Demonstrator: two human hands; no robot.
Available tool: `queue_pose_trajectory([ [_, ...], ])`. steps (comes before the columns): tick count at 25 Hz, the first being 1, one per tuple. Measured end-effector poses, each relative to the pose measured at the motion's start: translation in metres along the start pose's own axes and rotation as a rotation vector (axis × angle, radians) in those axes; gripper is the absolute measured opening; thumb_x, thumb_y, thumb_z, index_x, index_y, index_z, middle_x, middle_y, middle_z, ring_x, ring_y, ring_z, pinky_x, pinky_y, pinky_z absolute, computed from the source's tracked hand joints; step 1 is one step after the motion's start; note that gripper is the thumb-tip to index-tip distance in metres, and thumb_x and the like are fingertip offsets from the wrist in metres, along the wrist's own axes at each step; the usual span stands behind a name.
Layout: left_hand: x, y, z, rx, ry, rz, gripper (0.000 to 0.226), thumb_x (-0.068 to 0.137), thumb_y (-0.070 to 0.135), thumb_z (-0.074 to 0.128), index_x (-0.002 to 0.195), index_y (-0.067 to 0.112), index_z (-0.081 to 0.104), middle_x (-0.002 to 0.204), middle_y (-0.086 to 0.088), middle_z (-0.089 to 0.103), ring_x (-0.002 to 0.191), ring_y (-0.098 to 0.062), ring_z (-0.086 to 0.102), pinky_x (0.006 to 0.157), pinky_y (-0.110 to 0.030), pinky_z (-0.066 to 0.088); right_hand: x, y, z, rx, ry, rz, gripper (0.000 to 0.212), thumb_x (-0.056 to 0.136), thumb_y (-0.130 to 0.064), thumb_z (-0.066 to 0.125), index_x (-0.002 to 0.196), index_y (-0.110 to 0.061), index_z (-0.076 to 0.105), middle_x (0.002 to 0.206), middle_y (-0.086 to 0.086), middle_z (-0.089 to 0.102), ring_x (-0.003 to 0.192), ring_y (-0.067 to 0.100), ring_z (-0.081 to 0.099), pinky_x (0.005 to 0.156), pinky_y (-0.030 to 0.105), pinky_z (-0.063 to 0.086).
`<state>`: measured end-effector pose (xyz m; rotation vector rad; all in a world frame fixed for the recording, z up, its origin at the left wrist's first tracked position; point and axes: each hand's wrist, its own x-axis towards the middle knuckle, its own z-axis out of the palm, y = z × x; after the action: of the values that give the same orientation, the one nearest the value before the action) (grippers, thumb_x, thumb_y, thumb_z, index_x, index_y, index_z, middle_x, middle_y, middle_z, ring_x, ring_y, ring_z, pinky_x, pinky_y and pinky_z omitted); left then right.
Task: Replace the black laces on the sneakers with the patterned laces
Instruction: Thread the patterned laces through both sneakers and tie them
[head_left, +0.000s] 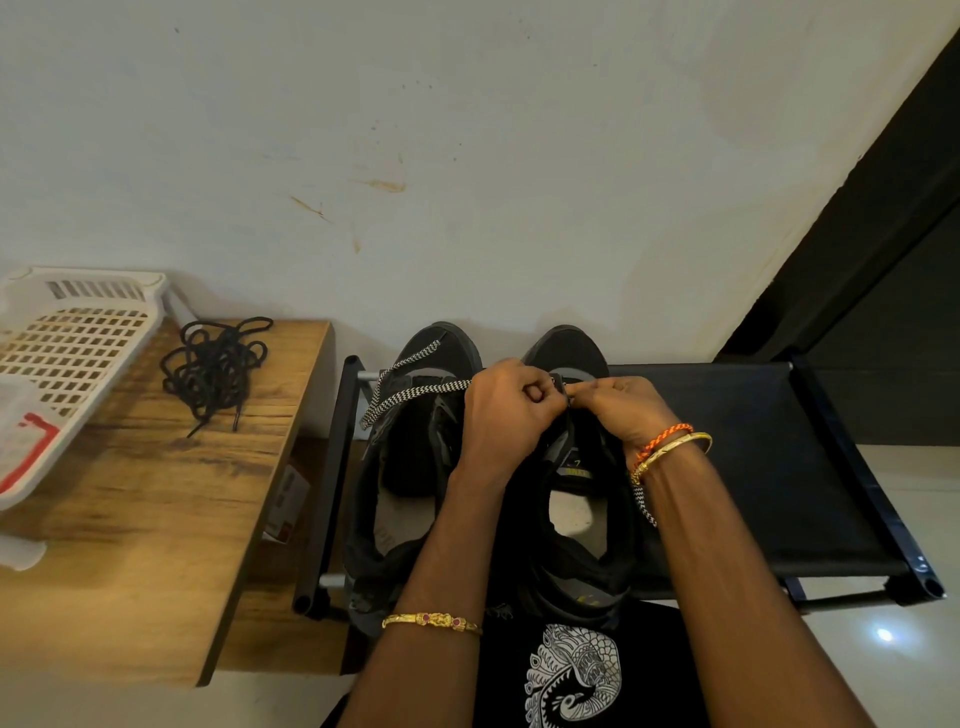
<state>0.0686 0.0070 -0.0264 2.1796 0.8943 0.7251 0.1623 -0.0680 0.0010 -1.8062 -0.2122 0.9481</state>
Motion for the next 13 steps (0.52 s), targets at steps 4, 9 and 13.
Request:
queue_pose_trajectory([
  [4,-0.001,-0.002,0.002,-0.187,0.017,-0.19,0.011,0.074,0.015,0.072,0.063,0.013,0.071,0.057,-0.003,0.063,0.055,-0.011,0.055,0.06,-0.023,0.045,0.003,0.0,0.0,-0.042,0.014,0.001,0.024,0.077,-0.013,0.072,0.059,-0.008,0.058,0.077,0.017,0.06,0.074,0.027,0.058,0.078,0.041,0.052],
  [9,0.0,-0.002,0.005,-0.607,0.185,-0.555,0.022,0.078,0.012,0.069,0.059,0.024,0.069,0.059,-0.003,0.067,0.059,-0.011,0.064,0.068,-0.03,0.058,0.001,0.001,0.002,-0.037,0.009,-0.009,0.011,0.078,-0.009,0.07,0.07,-0.008,0.063,0.078,0.012,0.064,0.073,0.022,0.061,0.073,0.035,0.054],
  [13,0.001,-0.011,0.007,-0.6,0.129,-0.61,0.015,0.088,0.022,0.058,0.076,0.014,0.062,0.073,-0.003,0.065,0.072,-0.015,0.064,0.075,-0.035,0.057,0.004,0.007,-0.005,-0.059,0.022,-0.085,0.035,0.076,-0.011,0.074,0.101,-0.014,0.051,0.106,0.009,0.055,0.094,0.024,0.06,0.083,0.038,0.054],
])
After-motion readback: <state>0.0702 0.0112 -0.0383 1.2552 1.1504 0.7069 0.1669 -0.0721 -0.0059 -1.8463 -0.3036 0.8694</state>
